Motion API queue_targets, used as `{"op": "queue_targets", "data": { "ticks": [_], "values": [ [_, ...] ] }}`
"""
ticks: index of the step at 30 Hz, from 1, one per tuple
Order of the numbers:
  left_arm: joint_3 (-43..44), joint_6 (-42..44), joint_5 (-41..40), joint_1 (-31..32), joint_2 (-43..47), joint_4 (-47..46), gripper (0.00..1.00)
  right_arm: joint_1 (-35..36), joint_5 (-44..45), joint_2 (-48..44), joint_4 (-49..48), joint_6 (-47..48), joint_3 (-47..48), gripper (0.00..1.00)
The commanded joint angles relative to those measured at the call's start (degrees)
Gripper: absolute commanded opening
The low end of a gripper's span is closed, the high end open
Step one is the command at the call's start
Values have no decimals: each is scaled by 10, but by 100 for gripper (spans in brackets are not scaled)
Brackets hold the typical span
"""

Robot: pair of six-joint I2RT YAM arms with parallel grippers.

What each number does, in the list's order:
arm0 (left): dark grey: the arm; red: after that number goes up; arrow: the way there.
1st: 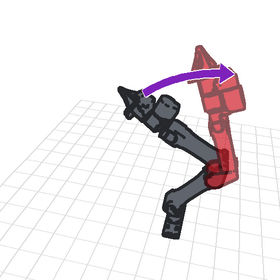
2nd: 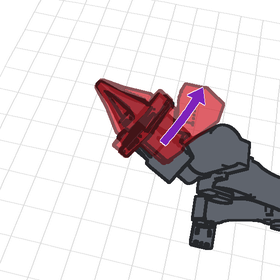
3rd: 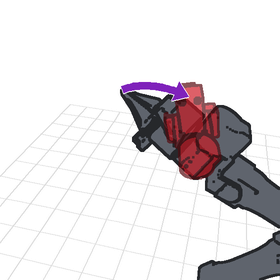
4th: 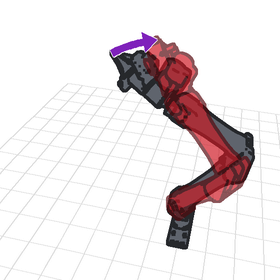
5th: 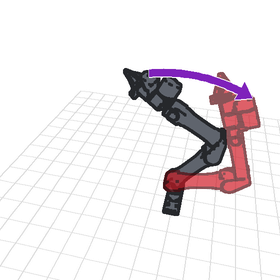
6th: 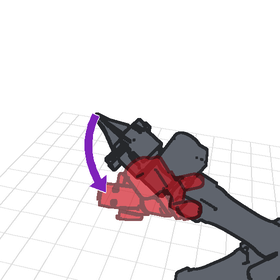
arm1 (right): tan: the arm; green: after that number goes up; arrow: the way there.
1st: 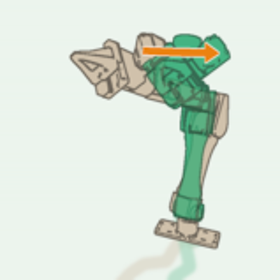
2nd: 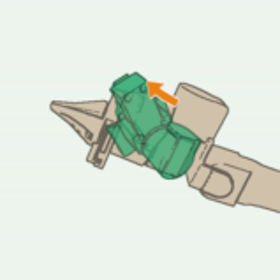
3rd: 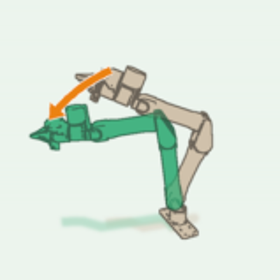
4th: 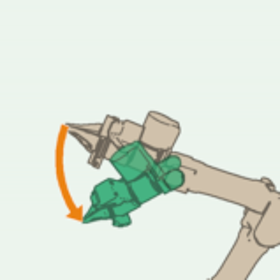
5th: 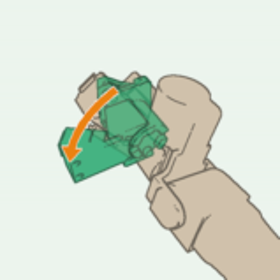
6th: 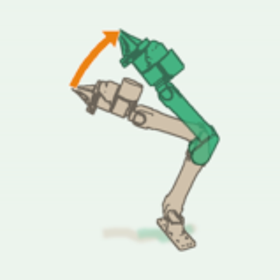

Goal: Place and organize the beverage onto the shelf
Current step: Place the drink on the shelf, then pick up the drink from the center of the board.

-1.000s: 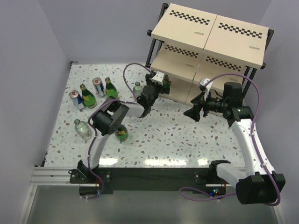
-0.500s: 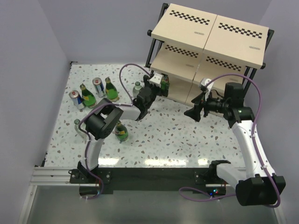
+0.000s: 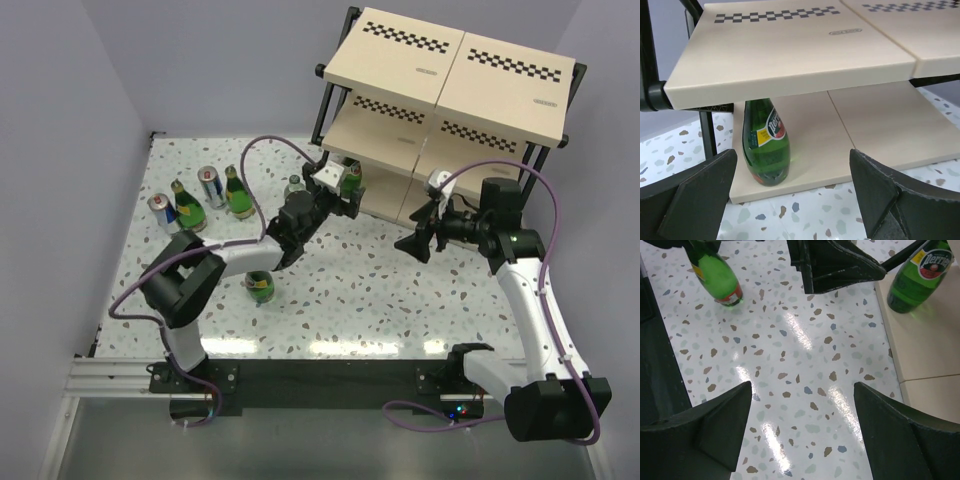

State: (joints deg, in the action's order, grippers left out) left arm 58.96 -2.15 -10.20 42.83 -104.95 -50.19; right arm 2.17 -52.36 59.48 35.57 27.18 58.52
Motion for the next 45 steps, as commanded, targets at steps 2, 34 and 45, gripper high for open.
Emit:
{"op": "queue_targets", "data": {
  "ticks": [2,34,45],
  "values": [
    [-37,-7,12,15,93,66,99,-3,-57,-13,36,56,5,86],
    [-239,207,-262,15,735,381,100,487,178,302,112,189,237,91],
    [-281,236,-413,-20,821,338,100,562,326,418,-116,-121,312,90]
  ]
}}
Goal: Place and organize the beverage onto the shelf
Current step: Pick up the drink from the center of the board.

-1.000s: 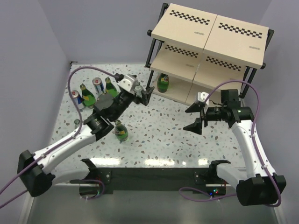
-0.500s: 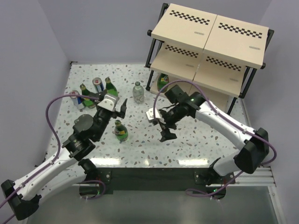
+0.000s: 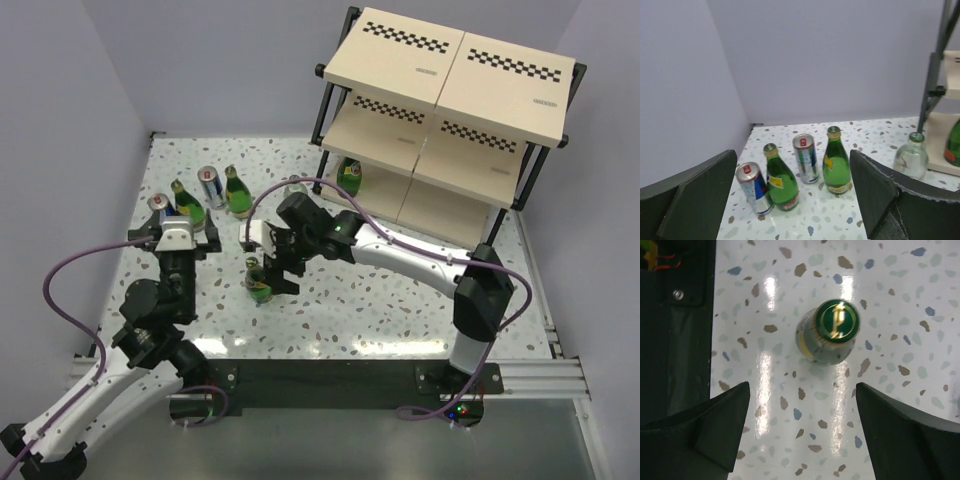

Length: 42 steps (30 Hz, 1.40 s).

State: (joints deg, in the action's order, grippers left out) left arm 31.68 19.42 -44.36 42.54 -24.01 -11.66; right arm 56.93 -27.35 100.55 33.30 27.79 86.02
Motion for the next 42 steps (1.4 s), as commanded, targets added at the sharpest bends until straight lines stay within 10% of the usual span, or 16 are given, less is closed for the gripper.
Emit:
{"op": "queue_targets", "data": {
  "ticks": [1,16,28,33,42],
  "values": [
    [-13,21,-78,-22,15,-58,100,19,91,12,-99,-139,42,90],
    [-64,22,-126,-87,82,-132,100,45,162,71,-148,-230,72,77],
    [-63,-2,-93,-91,99,-80,100,45,187,77,-167,-231,64,27],
    [-65,-22,-14,-91,131,-25,100,44,182,50,-144,-187,66,3],
    [-74,-54,159,-91,142,6,100,-15,54,-31,-28,-25,44,0]
  ]
}}
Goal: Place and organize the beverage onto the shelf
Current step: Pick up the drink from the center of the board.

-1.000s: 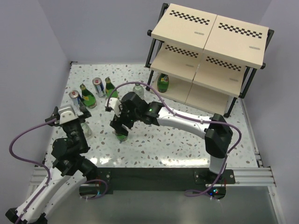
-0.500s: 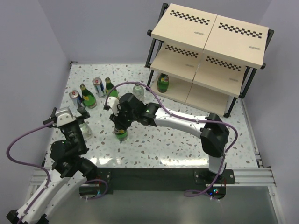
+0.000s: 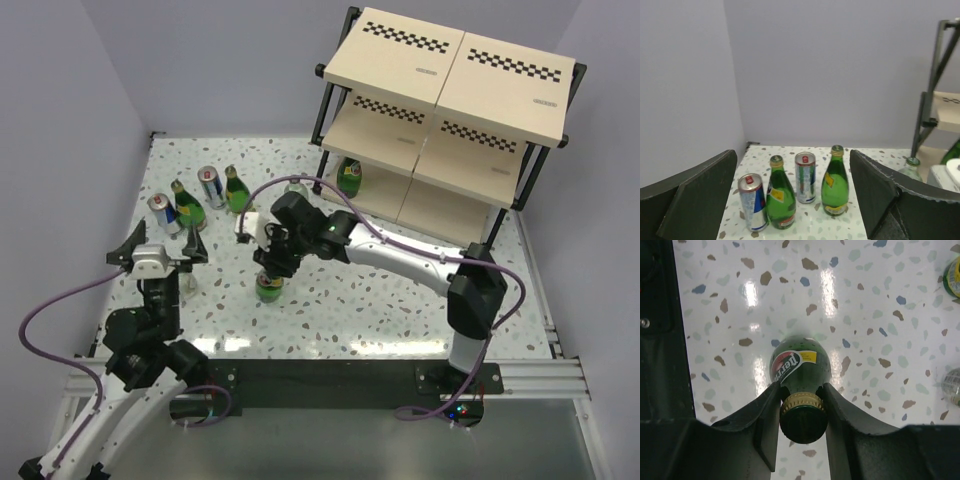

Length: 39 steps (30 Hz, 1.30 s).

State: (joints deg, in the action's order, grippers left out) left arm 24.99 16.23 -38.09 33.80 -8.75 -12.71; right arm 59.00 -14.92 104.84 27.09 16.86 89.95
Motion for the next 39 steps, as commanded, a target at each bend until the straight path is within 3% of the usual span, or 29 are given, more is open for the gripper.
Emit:
{"op": "queue_targets", "data": {
  "ticks": [1,8,14,17,21,30,33,39],
  "values": [
    [-7,-26,125,-2,-30,17,100,-47,-81,-91,40,90,-11,0],
    [10,-51,378,-3,-158,24,100,-121,-142,-175,38,115,-93,0],
    [-33,-103,653,-3,-269,-99,100,-185,-151,-238,44,130,-145,0],
    [-39,-167,707,-1,-349,-173,100,-207,-164,-259,45,142,-169,0],
    [-32,-203,710,32,-441,-247,100,-230,-179,-295,33,144,-210,0],
    [1,-96,645,140,-629,-325,100,-286,-216,-339,22,138,-232,0],
    [29,-93,613,155,-714,-368,100,-290,-226,-350,20,132,-236,0],
    [93,-94,566,167,-803,-420,100,-294,-239,-361,16,125,-240,0]
  ]
}}
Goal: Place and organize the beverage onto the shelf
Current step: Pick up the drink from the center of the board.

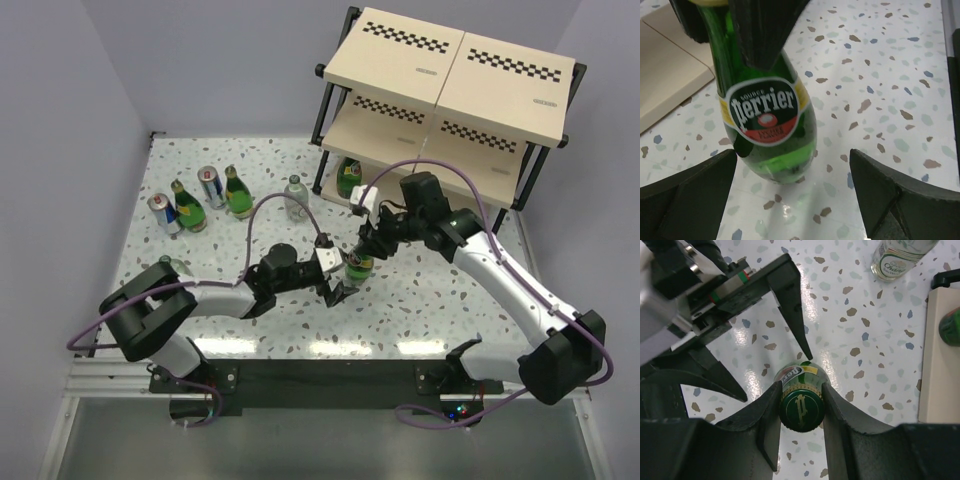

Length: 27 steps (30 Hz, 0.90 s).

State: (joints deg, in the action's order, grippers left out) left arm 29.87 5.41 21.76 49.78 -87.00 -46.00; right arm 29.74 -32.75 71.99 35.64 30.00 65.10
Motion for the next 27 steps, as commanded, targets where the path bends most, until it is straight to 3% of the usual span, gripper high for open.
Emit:
{"op": "queue_targets", "data": {
  "ticks": [1,16,19,21,22,24,25,26,27],
  "values": [
    [51,13,-34,8,-37,-88,100,-1,-66,-33,-70,-6,7,0],
    [110,14,-36,18,-99,-58,99,-8,-80,-35,-76,-14,0,0],
    [106,14,-41,19,-98,-59,97,-10,-82,-35,-77,-14,0,0],
    [103,16,-42,19,-96,-58,90,-11,-83,-33,-78,-14,-1,0],
    [104,16,-43,18,-98,-55,85,-11,-83,-33,-80,-14,-2,0],
    [112,17,-41,18,-99,-42,54,-12,-82,-33,-79,-13,-2,0],
    [114,17,-42,18,-100,-38,35,-12,-82,-33,-78,-13,-3,0],
    [116,14,-48,18,-100,-37,0,-13,-82,-33,-77,-11,-3,0],
    [115,6,-52,18,-99,-38,0,-13,-82,-33,-79,-10,-4,0]
  ]
}}
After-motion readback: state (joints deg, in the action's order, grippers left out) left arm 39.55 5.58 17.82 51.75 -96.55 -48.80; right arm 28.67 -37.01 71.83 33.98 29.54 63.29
